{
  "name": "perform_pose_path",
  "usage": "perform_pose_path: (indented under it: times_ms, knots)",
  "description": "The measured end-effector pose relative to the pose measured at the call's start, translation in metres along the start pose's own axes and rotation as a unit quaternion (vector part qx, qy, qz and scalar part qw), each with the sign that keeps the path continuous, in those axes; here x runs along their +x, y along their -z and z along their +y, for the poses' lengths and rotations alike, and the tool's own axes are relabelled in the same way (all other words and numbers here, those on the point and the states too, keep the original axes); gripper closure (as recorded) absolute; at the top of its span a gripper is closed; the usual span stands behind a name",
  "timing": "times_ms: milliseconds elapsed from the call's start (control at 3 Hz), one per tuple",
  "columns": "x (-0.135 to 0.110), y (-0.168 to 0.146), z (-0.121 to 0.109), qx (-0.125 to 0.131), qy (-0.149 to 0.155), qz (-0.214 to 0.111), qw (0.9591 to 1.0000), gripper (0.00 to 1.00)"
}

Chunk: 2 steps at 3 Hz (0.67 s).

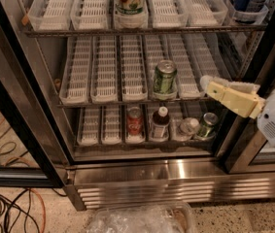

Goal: Pick pepsi can from top shelf of fridge

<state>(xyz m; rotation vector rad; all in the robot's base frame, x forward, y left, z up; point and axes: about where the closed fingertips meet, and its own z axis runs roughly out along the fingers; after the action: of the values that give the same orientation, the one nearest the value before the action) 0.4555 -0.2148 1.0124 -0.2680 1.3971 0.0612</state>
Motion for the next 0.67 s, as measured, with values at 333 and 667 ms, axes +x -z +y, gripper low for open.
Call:
perform_pose_path:
  times_ms: [333, 667]
  knots:
    - [-0.0097, -0.0034, -0.0029, 0.014, -0.048, 0.011, 0.9987, 0.0]
    - [-0.0095, -0.0038, -0.0023, 0.014, -0.05, 0.011, 0.9986, 0.0]
